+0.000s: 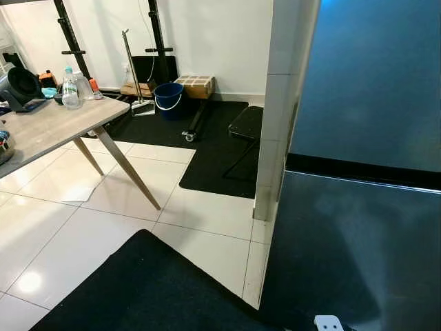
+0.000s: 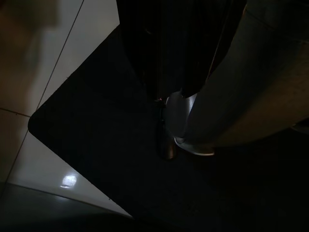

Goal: Restocking fridge

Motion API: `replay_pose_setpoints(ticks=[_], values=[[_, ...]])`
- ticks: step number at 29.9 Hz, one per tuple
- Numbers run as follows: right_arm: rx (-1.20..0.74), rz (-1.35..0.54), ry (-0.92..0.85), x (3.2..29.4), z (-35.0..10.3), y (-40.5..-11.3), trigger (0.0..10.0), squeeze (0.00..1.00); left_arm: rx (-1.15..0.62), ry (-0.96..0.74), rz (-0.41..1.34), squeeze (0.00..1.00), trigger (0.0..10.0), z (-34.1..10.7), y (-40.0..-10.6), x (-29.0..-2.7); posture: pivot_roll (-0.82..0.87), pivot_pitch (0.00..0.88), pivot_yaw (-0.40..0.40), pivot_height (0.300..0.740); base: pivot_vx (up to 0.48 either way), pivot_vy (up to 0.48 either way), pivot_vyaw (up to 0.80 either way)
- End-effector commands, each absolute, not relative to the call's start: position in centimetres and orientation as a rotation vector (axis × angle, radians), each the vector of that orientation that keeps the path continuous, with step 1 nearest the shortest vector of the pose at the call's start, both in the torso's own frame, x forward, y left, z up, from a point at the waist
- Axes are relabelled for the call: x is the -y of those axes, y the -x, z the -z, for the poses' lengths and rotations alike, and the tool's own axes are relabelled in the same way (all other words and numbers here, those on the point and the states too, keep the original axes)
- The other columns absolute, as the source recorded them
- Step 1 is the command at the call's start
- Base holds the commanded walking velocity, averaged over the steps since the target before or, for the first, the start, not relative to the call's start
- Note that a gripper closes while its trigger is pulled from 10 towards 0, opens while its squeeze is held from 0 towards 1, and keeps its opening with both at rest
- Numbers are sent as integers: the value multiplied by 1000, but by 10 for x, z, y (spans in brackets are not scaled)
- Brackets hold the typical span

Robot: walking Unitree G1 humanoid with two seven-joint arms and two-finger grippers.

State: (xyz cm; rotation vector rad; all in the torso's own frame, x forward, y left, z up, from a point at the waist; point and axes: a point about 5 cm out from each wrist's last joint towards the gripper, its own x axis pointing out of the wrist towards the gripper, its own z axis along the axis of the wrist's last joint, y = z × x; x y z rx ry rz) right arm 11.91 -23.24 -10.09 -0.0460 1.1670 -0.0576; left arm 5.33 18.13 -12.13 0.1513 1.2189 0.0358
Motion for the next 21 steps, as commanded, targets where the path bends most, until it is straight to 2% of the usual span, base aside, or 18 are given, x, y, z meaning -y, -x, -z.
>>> replay_pose_setpoints(ticks=[1, 9, 13, 14, 17, 21], values=[[-1157, 67, 31, 232, 100, -121, 10000, 0, -1249, -78, 80, 0, 10000, 125, -46, -143, -98, 0, 40, 740, 0, 0, 0], [-1164, 86, 31, 238, 100, -117, 10000, 0, -1226, -96, 70, 0, 10000, 123, -55, -150, -86, 0, 43, 740, 0, 0, 0], [-1195, 81, 96, 242, 100, -115, 10000, 0, -1212, -131, 78, 0, 10000, 123, -59, -151, -86, 0, 33, 740, 0, 0, 0], [-1204, 45, 152, 241, 100, -117, 10000, 0, -1196, -141, 73, 0, 10000, 122, -65, -154, -83, 0, 34, 740, 0, 0, 0], [-1184, 24, 171, 236, 98, -126, 10000, 0, -1131, -167, 54, 0, 10000, 113, -100, -184, -86, 0, 40, 740, 0, 0, 0], [-1170, 5, 189, 234, 97, -133, 10000, 0, -1087, -195, 49, 0, 10000, 100, -132, -211, -79, 0, 35, 740, 0, 0, 0]])
